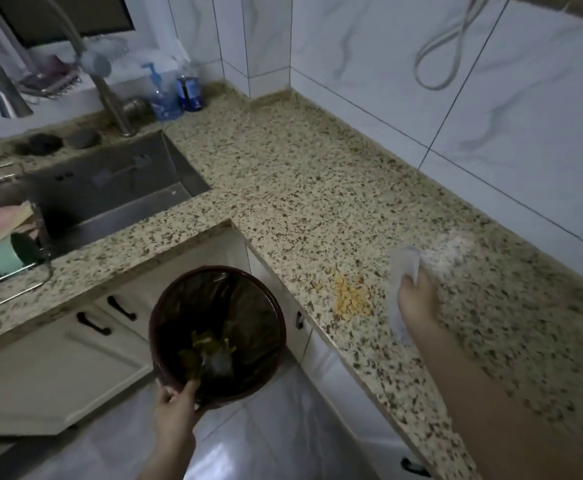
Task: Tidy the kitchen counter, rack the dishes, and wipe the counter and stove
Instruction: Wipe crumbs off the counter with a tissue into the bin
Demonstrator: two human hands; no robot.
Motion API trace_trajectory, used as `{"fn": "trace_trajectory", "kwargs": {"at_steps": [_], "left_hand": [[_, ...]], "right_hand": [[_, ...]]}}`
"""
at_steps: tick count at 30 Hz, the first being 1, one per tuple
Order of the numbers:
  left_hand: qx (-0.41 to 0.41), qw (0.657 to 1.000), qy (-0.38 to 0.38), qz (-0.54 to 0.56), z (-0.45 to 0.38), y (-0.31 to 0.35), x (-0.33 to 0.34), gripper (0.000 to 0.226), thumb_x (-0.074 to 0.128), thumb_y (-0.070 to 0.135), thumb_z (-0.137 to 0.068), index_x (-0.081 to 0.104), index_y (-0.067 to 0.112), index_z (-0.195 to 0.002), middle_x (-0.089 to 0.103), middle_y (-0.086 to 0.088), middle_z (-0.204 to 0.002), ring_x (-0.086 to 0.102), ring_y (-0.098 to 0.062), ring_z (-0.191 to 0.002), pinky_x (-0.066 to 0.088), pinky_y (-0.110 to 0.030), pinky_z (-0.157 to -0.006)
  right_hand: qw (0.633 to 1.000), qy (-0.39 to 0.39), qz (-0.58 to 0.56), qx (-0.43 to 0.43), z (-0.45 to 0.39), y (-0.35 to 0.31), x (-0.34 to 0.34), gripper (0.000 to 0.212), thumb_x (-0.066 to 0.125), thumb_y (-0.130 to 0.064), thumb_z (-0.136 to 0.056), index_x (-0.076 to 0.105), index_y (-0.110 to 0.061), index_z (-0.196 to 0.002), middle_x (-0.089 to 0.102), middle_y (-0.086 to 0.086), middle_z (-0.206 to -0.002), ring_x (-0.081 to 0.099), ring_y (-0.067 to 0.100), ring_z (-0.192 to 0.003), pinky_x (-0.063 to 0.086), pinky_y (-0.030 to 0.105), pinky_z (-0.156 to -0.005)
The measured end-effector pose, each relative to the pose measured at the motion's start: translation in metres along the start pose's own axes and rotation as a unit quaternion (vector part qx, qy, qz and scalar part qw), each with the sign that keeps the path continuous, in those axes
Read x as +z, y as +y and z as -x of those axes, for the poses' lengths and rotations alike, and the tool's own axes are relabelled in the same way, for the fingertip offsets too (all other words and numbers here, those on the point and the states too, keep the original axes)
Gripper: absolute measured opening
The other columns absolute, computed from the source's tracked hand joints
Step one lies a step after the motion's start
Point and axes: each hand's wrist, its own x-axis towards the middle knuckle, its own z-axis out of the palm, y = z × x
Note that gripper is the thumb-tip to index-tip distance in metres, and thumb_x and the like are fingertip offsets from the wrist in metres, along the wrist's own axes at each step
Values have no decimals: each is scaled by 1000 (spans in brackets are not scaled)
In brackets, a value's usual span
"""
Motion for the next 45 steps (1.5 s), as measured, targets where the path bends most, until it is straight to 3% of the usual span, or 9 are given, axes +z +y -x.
{"fn": "trace_trajectory", "kwargs": {"at_steps": [3, 9, 13, 21, 28, 31, 35, 40, 45], "left_hand": [[-2, 1000, 16, 3, 3, -14, 4, 18, 61, 2, -86, 48, -1, -97, 57, -24, -102, 58, -39, -96, 50, -59, -87], [35, 999, -10, -8, -7, -38, 16, 28, 59, 1, -87, 37, 11, -74, 51, -19, -87, 56, -34, -84, 53, -49, -82], [40, 999, -8, 7, -11, -56, 21, 33, 58, 0, -87, 33, 12, -69, 49, -16, -84, 57, -34, -86, 54, -47, -80], [48, 998, -2, 29, -11, -79, 24, 30, 59, -2, -86, 36, 9, -69, 47, -14, -74, 54, -29, -76, 56, -44, -75], [82, 997, -3, 5, -6, -88, 21, 19, 61, -3, -85, 43, -8, -84, 52, -14, -84, 57, -28, -77, 57, -37, -69], [94, 996, -3, 2, -1, -89, 22, 17, 61, -3, -85, 44, -5, -83, 52, -11, -80, 56, -25, -70, 59, -37, -65], [108, 994, -17, -5, -2, -84, 24, 10, 62, -1, -85, 55, 5, -82, 54, -3, -80, 62, -24, -72, 59, -32, -63], [117, 992, -33, -13, -9, -78, 26, 17, 63, -2, -83, 61, 15, -83, 58, 12, -66, 65, -14, -62, 58, -25, -56], [110, 993, -29, -15, -9, -83, 27, 17, 63, -2, -83, 61, 15, -85, 57, -4, -86, 66, -15, -67, 59, -28, -60]], "right_hand": [[990, 38, 122, -67, -17, -16, 6, 38, 35, -24, -101, 47, -6, -132, 36, 14, -141, 49, 33, -114, 42, 38, -83], [939, 74, 283, -179, -45, 7, 19, 37, 47, -16, -97, 49, -11, -133, 42, 17, -120, 49, 33, -90, 48, 42, -74], [937, 35, 285, -201, -55, 21, 33, 40, 40, -23, -99, 44, -18, -138, 48, 17, -122, 53, 35, -91, 41, 37, -73], [963, -22, 98, -249, -53, 25, 48, 41, 33, -40, -101, 49, -29, -137, 46, -2, -144, 44, 21, -131, 38, 41, -107], [966, 37, 78, -243, -31, 29, 76, 39, 36, -29, -99, 54, -20, -133, 55, 8, -135, 53, 28, -115, 45, 38, -89], [966, 43, 94, -239, -30, 29, 82, 37, 37, -25, -97, 58, -18, -127, 62, 12, -122, 58, 30, -99, 41, 31, -73], [967, 41, 78, -239, -26, 19, 92, 37, 39, -26, -95, 60, -20, -124, 62, 8, -123, 58, 27, -101, 42, 32, -79], [967, 59, 79, -235, -21, 4, 109, 39, 35, -28, -85, 65, -17, -107, 57, 3, -89, 50, 23, -74, 30, 27, -61], [964, 60, 78, -246, -17, -4, 119, 43, 32, -28, -82, 64, -18, -108, 58, 5, -93, 49, 22, -73, 32, 28, -61]]}}
